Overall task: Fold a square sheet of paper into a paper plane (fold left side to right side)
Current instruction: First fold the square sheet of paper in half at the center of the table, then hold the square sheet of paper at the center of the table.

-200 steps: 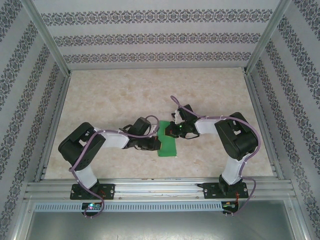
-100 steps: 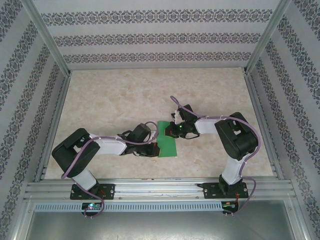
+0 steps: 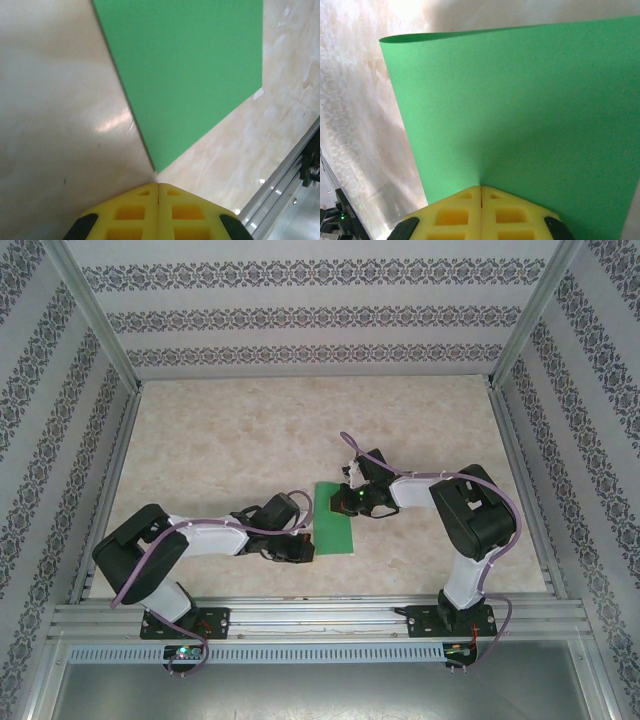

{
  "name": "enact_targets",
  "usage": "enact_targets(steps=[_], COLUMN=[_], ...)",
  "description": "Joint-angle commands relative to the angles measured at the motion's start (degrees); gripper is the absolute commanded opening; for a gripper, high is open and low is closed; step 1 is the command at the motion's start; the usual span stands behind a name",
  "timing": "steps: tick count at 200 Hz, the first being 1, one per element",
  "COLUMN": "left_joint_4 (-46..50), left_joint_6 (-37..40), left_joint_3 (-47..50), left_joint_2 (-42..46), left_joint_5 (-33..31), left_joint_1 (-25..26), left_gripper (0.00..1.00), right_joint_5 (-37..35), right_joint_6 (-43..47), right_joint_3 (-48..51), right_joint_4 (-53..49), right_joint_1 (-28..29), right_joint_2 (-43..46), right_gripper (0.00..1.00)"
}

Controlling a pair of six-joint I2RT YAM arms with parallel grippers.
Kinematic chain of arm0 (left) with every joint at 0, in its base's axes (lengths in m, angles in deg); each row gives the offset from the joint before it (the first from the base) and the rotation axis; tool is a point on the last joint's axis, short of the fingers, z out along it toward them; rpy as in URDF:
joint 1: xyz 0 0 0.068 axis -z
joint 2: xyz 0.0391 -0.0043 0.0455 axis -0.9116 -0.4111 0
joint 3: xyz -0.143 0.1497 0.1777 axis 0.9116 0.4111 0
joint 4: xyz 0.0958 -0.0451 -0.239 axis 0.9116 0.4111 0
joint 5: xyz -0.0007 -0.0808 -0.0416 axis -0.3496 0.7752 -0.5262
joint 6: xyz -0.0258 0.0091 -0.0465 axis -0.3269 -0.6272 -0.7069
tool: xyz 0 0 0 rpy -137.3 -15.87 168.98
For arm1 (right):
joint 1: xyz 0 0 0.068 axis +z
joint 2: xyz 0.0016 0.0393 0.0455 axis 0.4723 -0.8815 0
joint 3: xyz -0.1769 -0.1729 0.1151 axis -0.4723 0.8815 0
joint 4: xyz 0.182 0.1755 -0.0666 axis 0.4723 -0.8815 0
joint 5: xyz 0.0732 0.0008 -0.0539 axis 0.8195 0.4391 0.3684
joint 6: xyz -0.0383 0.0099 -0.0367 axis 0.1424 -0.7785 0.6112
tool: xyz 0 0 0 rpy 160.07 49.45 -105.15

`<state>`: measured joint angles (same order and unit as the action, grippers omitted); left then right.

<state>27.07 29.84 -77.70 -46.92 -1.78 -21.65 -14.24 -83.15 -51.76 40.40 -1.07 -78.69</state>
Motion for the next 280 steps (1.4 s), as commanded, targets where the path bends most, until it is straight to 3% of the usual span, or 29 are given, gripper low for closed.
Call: enact_targets(steps=[1,41,107,165,208,237,280], left_joint_4=[6.08,7.89,7.09,6.87,6.30,4.99,2.07], left_joint_6=[1.41,6.87,10.33,8.96,6.19,3.60,-1.05], left_joint_3=[-3.22,-12.87,-22.77,-20.59,-18.77,-17.78,-15.96], left_joint_2=[2.86,-2.09,-15.43,-18.39,-18.70,-18.85,-18.45], left_joint_5=[2.34,3.87,3.74,2.04,0.45,-0.06,-0.60], left_joint_1=[-2.64,-6.75,-6.81,-6.72,-5.93,-5.67,-5.07], left_gripper=[0.04,0.04,0.02,0.00,0.00,0.00,0.00], right_joint_5=[-7.50,-7.77,-7.58,-5.94,-4.80,-5.06,-3.45], right_joint_6=[1.90,1.90,1.46,0.77,-0.81,-1.17,-4.25], right_joint_3=[2.02,2.41,1.69,0.69,0.01,2.49,10.15], right_joint_4=[-6.29,-6.01,-5.92,-5.31,-4.68,-6.45,-7.70], right_joint_1=[-1.01,-0.75,0.21,0.33,0.22,0.09,2.15], right_joint_2=[-1.43,-0.57,-0.70,1.69,8.08,15.04,21.65], right_gripper=[0.00,0.00,0.00,0.00,0.07,0.00,0.00])
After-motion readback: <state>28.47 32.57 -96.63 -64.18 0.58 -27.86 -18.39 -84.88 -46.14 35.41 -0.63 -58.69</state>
